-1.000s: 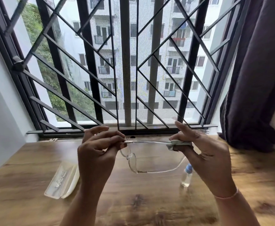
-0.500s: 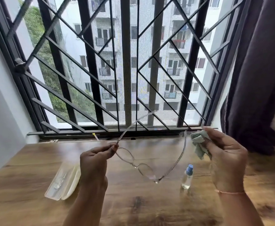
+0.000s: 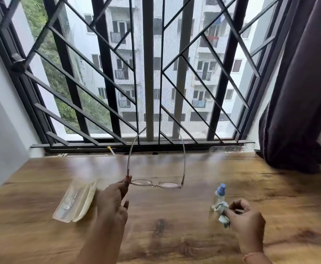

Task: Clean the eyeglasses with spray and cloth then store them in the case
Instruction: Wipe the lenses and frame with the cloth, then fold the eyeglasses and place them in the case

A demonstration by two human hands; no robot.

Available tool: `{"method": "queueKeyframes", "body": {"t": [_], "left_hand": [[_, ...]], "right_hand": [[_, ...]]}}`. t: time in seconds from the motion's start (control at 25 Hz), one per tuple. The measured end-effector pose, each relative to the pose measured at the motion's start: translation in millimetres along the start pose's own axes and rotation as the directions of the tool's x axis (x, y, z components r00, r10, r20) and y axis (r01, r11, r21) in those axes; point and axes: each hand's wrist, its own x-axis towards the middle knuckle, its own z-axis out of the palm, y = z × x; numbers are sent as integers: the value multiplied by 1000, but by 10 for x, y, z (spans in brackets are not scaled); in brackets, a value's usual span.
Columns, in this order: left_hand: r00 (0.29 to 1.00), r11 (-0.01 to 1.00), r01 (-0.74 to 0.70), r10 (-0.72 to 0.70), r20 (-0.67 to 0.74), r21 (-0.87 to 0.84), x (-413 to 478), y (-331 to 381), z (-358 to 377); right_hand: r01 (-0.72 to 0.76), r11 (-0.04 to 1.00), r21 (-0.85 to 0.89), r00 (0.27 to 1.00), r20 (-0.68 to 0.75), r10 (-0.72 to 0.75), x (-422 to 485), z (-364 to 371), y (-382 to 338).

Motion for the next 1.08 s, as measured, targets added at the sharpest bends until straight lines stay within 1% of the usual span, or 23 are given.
{"method": "queueKeyframes", "body": {"t": [0.04, 0.12, 0.16, 0.24, 0.36, 0.44, 0.52, 0.6, 0.64, 0.68, 0.72, 0.76, 0.8, 0.88, 0.92, 1.0, 1.08], "left_hand": [[1000, 1000, 14, -14, -9, 0, 32, -23, -10], [999, 999, 41, -41, -29, -6, 101, -73, -32], [998, 998, 57, -58, -35, -11, 131, -101, -42], [995, 996, 87, -88, -42, -17, 180, -150, -62], [994, 996, 92, -92, -65, -8, 254, -185, -101], [994, 996, 86, -87, -69, -18, 284, -192, -120], [994, 996, 83, -84, -69, -25, 308, -199, -135], [994, 996, 82, -84, -72, -35, 343, -209, -146], [993, 996, 81, -83, -81, -34, 366, -211, -152], [993, 996, 83, -85, -86, -33, 385, -214, -161], [993, 996, 84, -87, -83, -37, 393, -215, -164], [994, 996, 82, -84, -76, -36, 397, -224, -169], [994, 996, 81, -84, -72, -36, 401, -231, -171], [994, 996, 80, -82, -73, -29, 436, -231, -183], [993, 996, 90, -91, -75, -18, 459, -233, -186], [988, 991, 130, -129, -89, 3, 511, -243, -200], [983, 986, 165, -162, -90, 25, 536, -273, -224]], "right_hand": [[80, 995, -66, 996, -31, -82, -45, 13, 108], [255, 953, -161, 962, -59, -267, -122, 71, 322], [303, 928, -218, 946, -52, -321, -147, 104, 429], [353, 880, -318, 924, -31, -381, -163, 190, 627], [492, 782, -382, 851, 19, -525, -233, 255, 731], [583, 725, -365, 803, 123, -583, -324, 269, 785], [641, 674, -367, 762, 196, -618, -424, 275, 812], [669, 633, -390, 741, 285, -607, -460, 279, 865], [665, 644, -378, 747, 313, -587, -464, 273, 846], [658, 658, -365, 752, 294, -589, -445, 284, 808], [652, 669, -358, 757, 242, -607, -394, 295, 745], [666, 659, -351, 737, 169, -655, -356, 320, 669], [702, 632, -329, 697, 130, -705, -358, 333, 554], [791, 578, -202, 602, 87, -794, -397, 416, 244], [812, 570, -124, 580, 67, -812, -410, 491, 85], [795, 607, 4, 605, 68, -793, -366, 661, -147], [746, 662, 75, 656, 92, -749, -280, 797, -262]]}}
